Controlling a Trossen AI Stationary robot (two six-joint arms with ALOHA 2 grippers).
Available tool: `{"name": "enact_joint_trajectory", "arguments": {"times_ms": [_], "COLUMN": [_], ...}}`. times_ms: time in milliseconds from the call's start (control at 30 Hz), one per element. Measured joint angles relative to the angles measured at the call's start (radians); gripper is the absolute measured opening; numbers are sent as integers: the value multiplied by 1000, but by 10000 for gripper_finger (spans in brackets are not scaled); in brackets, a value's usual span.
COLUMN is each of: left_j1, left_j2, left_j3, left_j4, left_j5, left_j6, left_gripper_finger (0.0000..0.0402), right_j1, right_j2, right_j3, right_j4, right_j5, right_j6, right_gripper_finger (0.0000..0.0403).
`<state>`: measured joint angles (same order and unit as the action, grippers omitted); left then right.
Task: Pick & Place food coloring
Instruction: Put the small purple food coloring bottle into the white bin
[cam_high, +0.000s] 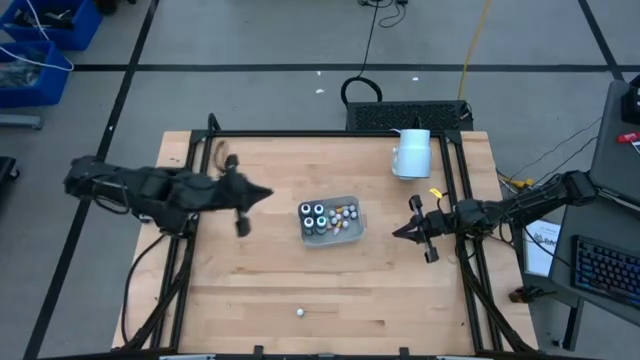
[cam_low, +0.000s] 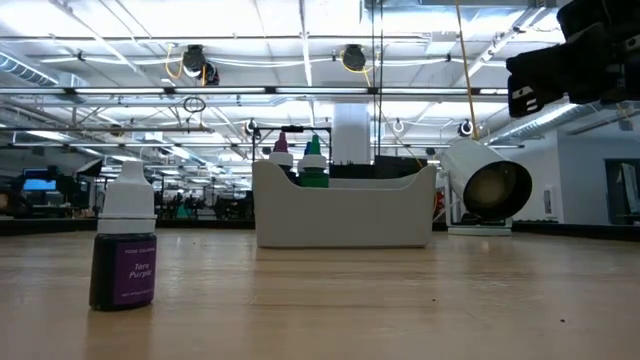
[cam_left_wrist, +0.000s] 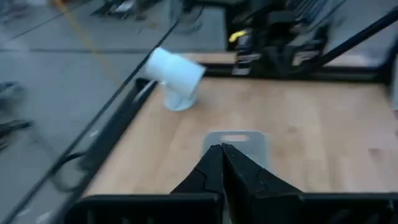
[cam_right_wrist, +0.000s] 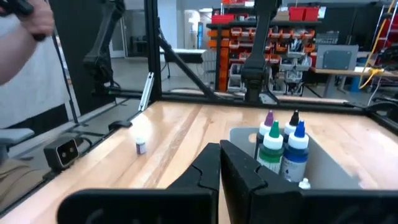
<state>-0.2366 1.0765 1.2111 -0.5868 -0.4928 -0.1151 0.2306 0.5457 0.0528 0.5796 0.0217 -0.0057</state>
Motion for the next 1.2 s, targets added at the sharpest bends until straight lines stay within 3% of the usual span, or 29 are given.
{"name": "enact_joint_trajectory", "arguments": {"times_ms": [167,333,567,767,967,1133,1200], "left_j1": [-13,4,3,43,97,110,113], "left_j2": [-313,-594,-844,-918,-938,-934,-925], "left_j3": [-459,-705,-995,-1121,-1159,-1159,-1159], "left_j4": [251,378,628,637,594,522,523], "left_j5": [48,50,273,278,337,232,196], "left_j6": [23,93,271,281,216,172,167], "left_gripper_finger": [5,6,3,4,5,4,7], "right_j1": [0,0,0,0,5,53,81], "right_j2": [7,12,17,63,175,350,447], "right_j3": [0,0,0,0,11,128,202], "right_j4": [-56,-69,-65,5,97,71,73], "right_j5": [1,2,1,15,-26,-11,44], "right_j6": [2,-6,-30,-60,-60,-36,-27], "right_gripper_finger": [4,4,4,4,4,1,1]}}
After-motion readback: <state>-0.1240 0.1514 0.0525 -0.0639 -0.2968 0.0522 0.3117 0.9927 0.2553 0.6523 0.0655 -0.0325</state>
